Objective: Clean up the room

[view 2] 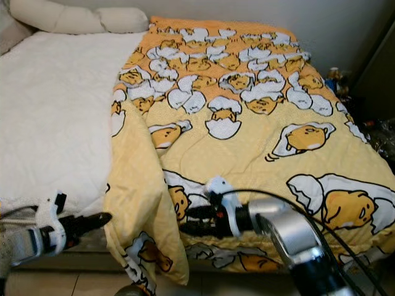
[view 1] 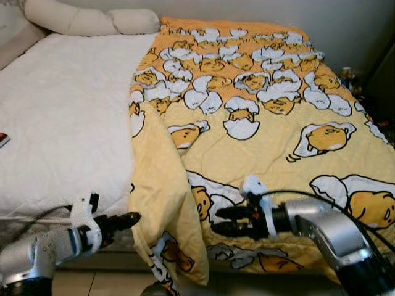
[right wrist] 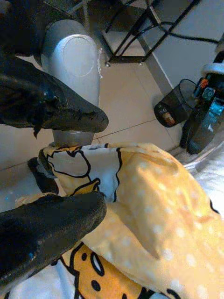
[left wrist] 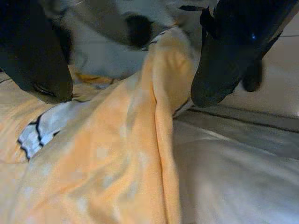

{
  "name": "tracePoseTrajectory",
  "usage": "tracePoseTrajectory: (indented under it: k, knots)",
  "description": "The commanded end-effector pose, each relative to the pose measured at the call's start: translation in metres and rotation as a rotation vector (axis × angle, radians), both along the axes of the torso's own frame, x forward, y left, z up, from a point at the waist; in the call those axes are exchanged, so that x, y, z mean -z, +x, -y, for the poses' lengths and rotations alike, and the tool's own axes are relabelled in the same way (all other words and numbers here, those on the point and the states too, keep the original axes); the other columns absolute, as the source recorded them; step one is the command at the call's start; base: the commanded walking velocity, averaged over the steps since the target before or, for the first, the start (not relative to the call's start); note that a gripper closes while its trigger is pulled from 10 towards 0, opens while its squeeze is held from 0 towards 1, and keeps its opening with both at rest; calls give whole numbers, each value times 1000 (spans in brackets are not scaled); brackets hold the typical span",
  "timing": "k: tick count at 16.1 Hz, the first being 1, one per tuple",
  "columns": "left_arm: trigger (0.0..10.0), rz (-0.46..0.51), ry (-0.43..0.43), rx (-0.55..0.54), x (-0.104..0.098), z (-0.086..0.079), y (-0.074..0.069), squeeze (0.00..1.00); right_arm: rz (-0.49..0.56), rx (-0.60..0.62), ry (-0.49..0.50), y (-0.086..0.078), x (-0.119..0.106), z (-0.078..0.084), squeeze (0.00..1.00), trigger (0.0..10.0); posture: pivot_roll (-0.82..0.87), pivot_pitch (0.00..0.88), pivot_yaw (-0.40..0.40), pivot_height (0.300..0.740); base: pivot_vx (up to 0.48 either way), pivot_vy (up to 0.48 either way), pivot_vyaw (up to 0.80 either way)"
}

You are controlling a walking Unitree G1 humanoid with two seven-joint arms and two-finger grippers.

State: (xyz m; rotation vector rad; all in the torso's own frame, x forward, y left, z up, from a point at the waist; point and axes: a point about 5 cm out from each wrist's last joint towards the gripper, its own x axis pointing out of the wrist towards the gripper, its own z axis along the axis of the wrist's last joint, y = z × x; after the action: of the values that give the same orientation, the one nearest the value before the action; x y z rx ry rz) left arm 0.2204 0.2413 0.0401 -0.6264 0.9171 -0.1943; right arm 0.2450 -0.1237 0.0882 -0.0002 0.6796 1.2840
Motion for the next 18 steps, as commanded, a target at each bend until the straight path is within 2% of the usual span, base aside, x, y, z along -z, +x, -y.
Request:
tracePoseTrajectory:
  k: [1, 2, 4, 5, 6, 10, 12, 14, 18]
  knots:
    - [10000, 20, -34, -28, 7, 2, 4, 0, -1, -27, 0, 2, 0, -2, 0, 10000, 63, 0, 6, 740, 0, 0, 0]
    - [10000, 28, -26, -32, 21, 7, 7, 0, -5, -57, 8, 3, 0, -6, 0, 10000, 62, 0, 7, 740, 0, 0, 0]
    - [10000, 7, -3, -29, 33, 11, 7, 0, -8, -82, 10, 4, 1, -10, 0, 10000, 57, 0, 11, 740, 0, 0, 0]
    - [6824, -21, 23, -22, 42, 15, 6, 0, -16, -116, 22, 4, 0, -14, 0, 10000, 48, 0, 18, 740, 0, 0, 0]
    - [0, -22, 34, -28, 45, 16, 7, 0, -18, -139, 28, 4, 0, -15, 0, 10000, 47, 0, 19, 740, 0, 0, 0]
    - [0, 14, 78, -63, 56, 16, 16, 0, -10, -211, 55, 2, -1, -15, 0, 10000, 49, 0, 18, 740, 0, 0, 0]
    - [0, 65, 73, -91, 58, 18, 22, 0, -13, -216, 73, 1, 0, -11, 0, 10000, 48, 0, 15, 740, 0, 0, 0]
    - [0, 76, 54, -101, 59, 21, 25, 0, -21, -219, 78, 0, 1, -9, 0, 10000, 44, 0, 18, 740, 0, 0, 0]
    - [0, 65, 54, -61, 62, 31, 31, 0, -33, -245, 102, -4, 2, -5, 0, 10000, 39, 0, 29, 740, 0, 0, 0]
